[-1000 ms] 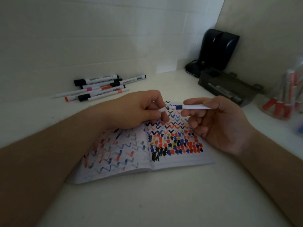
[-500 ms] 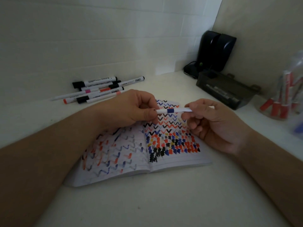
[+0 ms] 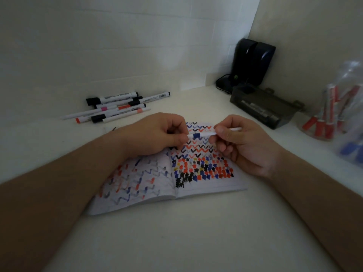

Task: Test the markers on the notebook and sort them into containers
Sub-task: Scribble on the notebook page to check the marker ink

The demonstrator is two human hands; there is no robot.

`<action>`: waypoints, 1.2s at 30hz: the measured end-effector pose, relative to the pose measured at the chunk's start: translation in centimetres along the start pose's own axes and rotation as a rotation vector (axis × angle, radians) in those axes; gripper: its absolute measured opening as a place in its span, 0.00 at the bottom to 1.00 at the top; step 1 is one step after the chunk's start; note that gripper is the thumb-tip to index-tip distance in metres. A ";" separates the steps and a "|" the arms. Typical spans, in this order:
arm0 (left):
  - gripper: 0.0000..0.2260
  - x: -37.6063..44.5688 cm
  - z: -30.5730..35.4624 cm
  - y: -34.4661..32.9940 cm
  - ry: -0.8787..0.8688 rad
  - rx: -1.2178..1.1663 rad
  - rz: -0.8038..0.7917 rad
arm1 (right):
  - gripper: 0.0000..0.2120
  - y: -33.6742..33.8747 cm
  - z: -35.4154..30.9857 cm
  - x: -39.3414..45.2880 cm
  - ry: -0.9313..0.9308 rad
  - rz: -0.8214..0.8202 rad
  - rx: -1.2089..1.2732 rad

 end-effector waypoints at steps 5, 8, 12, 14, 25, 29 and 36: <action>0.05 0.3 -0.4 0.0 0.110 -0.013 0.140 | 0.06 -0.9 0.1 -0.4 0.148 0.086 -0.213; 0.06 0.2 1.4 0.2 0.185 0.202 0.111 | 0.08 -1.2 -0.4 -1.1 0.138 0.173 -0.305; 0.04 -1.1 6.6 -0.5 0.138 0.438 0.154 | 0.11 -0.2 -3.6 -5.2 0.218 0.301 -0.472; 0.04 -2.6 10.1 -1.7 0.074 0.348 0.277 | 0.09 1.0 -5.0 -9.4 0.271 0.296 -0.458; 0.13 -9.6 30.6 -22.4 -0.440 0.337 -0.023 | 0.08 16.4 0.1 -40.5 0.159 0.478 -0.600; 0.10 -9.4 29.9 -35.0 -0.355 0.282 -0.413 | 0.08 21.2 9.8 -46.4 -0.137 0.567 -0.631; 0.09 -9.9 25.6 -50.4 -0.196 0.442 -0.873 | 0.05 25.5 23.5 -49.5 -0.409 0.677 -0.630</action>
Point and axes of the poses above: each hand's wrist, its own x-axis towards the middle knuckle, its own y-axis out of the back of the hand, z = x × y, the point moved 5 cm from there along x, towards the middle knuckle, and after that the axes turned 12 degrees about x, right-handed, at the moved point
